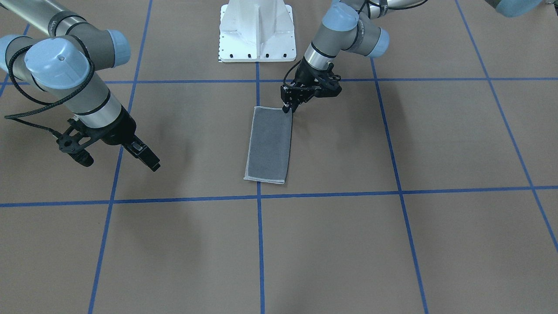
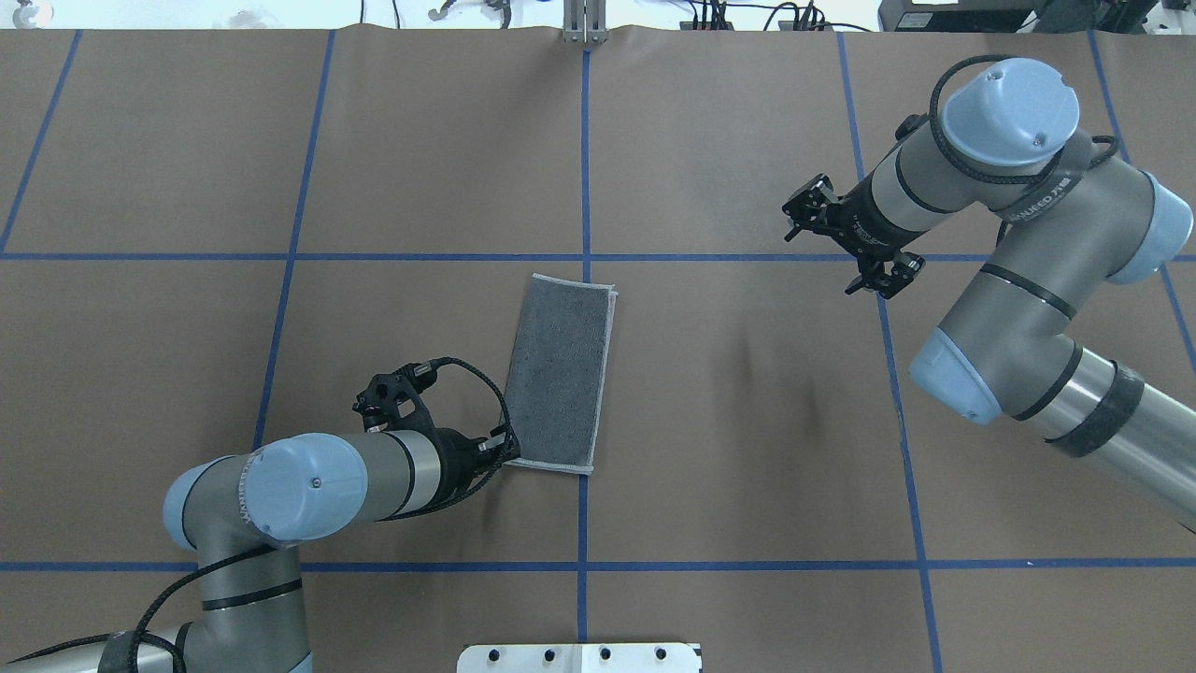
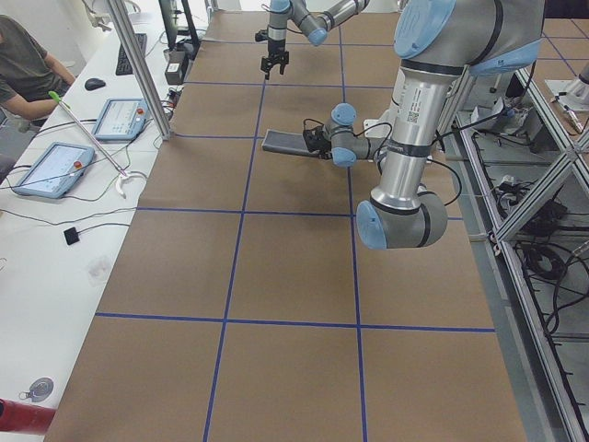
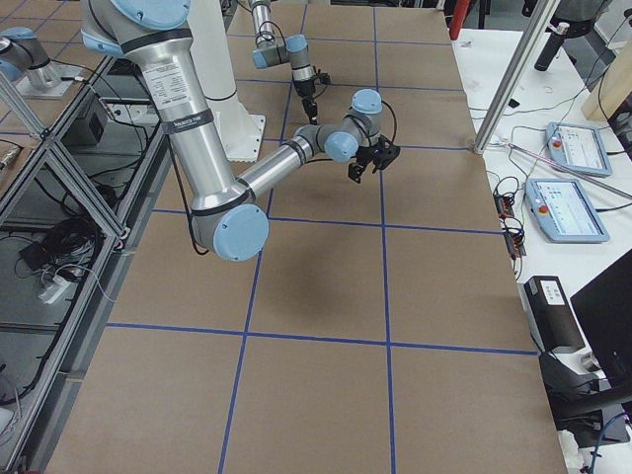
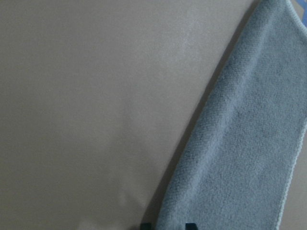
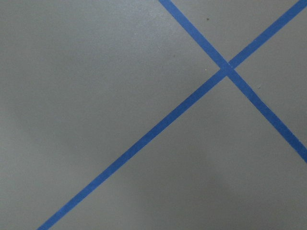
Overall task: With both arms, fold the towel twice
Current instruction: 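Move the left gripper to the towel's end nearest the robot and pinch it, then lift the near end with the left gripper and fold it over the far end, then release the towel and raise the left gripper while the right gripper approaches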
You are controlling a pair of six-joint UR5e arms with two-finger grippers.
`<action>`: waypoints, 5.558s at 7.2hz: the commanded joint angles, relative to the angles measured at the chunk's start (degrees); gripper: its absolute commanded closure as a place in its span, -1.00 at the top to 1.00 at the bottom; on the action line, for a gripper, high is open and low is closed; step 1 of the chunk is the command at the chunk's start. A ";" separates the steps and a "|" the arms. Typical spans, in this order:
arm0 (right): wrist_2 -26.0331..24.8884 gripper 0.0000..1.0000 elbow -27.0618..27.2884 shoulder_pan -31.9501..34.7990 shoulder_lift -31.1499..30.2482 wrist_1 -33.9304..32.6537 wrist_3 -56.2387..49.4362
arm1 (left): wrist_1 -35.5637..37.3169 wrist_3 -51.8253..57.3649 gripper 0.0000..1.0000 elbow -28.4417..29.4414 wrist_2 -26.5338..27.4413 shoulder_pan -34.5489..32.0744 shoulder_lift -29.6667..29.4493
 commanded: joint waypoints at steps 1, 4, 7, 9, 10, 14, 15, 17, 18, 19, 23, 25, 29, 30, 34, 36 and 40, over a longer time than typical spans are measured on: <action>-0.07 1.00 0.07 0.00 -0.01 0.02 0.03 | 0.00 0.00 -0.87 -0.09 0.01 -0.05 -0.09; -0.07 1.00 0.16 0.00 -0.01 0.02 0.29 | 0.26 -0.09 -1.00 -0.70 0.01 -0.14 -0.09; 0.63 1.00 1.29 0.26 -2.19 0.02 -1.28 | 4.63 -0.35 -1.00 -2.20 0.01 -1.79 -2.96; 0.55 1.00 1.22 0.18 -2.73 0.02 -2.61 | 9.57 -0.53 -1.00 -1.76 -0.08 -3.47 -6.06; 0.46 1.00 1.13 0.17 -3.08 0.02 -2.70 | 9.67 -0.61 -1.00 -1.41 -0.08 -4.61 -6.50; 0.37 1.00 1.21 0.17 -3.87 0.10 -2.87 | 9.76 -0.70 -1.00 9.38 -0.25 -9.44 -17.99; 0.37 1.00 1.22 0.17 -3.87 0.02 -2.87 | 9.67 -0.79 -1.00 11.75 -0.43 -11.02 -20.02; 0.37 1.00 1.22 0.17 -3.87 0.10 -2.87 | 9.49 -0.35 -1.00 16.33 -0.52 -13.05 -22.75; 0.37 1.00 1.22 0.17 -3.87 0.02 -2.87 | 9.14 -0.26 -1.00 17.74 -0.52 -13.84 -23.11; 0.37 1.00 1.30 0.17 -3.87 0.10 -2.87 | 9.05 -0.26 -1.00 18.62 -0.60 -14.37 -23.55; 0.11 1.00 1.39 0.17 -3.79 0.02 -2.78 | 8.88 0.00 -1.00 20.48 -0.61 -14.81 -24.34; 0.02 1.00 1.65 0.17 -3.79 0.02 -2.70 | 6.61 0.18 -1.00 23.01 -0.52 -14.99 -25.31; 0.02 1.00 1.92 0.09 -3.79 0.02 -2.61 | 3.34 1.75 1.00 29.43 -0.43 -16.22 -27.59; 0.02 1.00 1.92 0.09 -3.70 0.02 -2.61 | 3.34 1.76 1.00 29.44 -0.52 -17.00 -27.94; -0.59 1.00 1.22 -2.79 -0.82 0.10 -0.86 | 3.25 1.93 1.00 27.78 -5.07 -18.50 -28.91; -5.13 1.00 -1.40 -7.54 5.49 0.19 4.05 | 3.78 2.02 1.00 18.95 -12.44 -21.48 -21.15; -11.39 0.98 -14.48 -11.77 16.30 14.25 10.58 | 3.60 5.71 0.98 2.73 -14.84 -22.28 -2.56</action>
